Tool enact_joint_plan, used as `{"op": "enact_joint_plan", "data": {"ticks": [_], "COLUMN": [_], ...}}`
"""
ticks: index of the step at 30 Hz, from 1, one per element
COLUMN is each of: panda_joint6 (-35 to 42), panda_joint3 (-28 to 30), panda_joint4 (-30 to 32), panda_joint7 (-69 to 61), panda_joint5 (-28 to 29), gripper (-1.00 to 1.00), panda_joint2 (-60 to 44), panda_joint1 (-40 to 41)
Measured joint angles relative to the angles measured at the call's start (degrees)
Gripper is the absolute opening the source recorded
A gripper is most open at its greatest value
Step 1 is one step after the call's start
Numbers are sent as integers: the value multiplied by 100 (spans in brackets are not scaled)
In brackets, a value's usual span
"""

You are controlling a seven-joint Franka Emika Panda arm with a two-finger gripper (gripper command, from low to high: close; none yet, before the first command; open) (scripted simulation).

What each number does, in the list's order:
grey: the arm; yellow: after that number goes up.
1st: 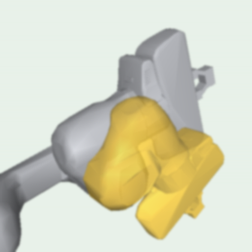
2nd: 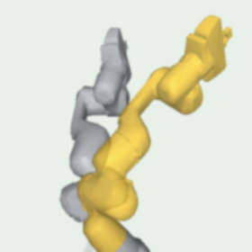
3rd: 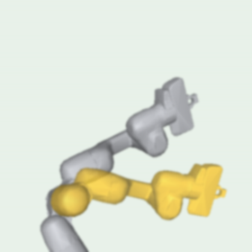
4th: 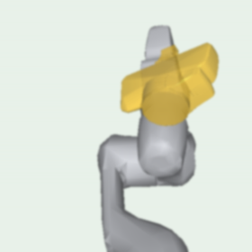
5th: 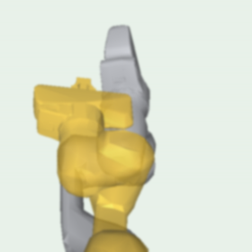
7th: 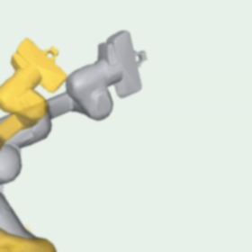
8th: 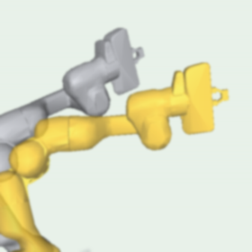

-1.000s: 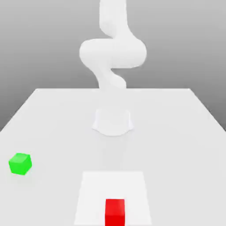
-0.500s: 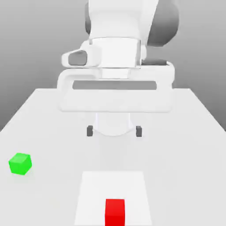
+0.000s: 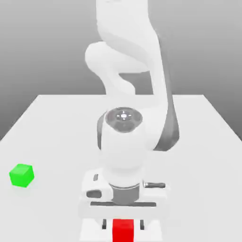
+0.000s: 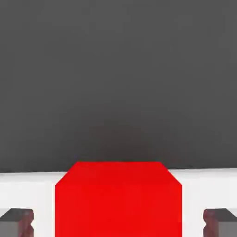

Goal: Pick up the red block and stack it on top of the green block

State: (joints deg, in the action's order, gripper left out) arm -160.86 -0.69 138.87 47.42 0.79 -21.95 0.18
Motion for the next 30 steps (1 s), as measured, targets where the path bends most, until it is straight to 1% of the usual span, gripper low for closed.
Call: {"op": "enact_joint_plan", "data": {"ticks": [4,9,16,21,23,27,28,30], "panda_joint6": [-36,680,822,871,692,11,-97,-97], "panda_joint3": [-2,21,1249,1981,2118,1781,1712,1712], "panda_joint4": [-6,149,752,1204,1327,1338,1333,1333], "panda_joint7": [5,30,1350,2440,2748,2425,2351,2351], "panda_joint5": [6,-30,-43,14,-190,-902,-1013,-1013], "gripper": [-100,-100,-100,-100,-100,-100,100,100], "panda_joint2": [-44,825,1577,2093,2021,1297,1176,1176], "panda_joint1": [2,59,958,2346,2924,3020,3065,3065]}}
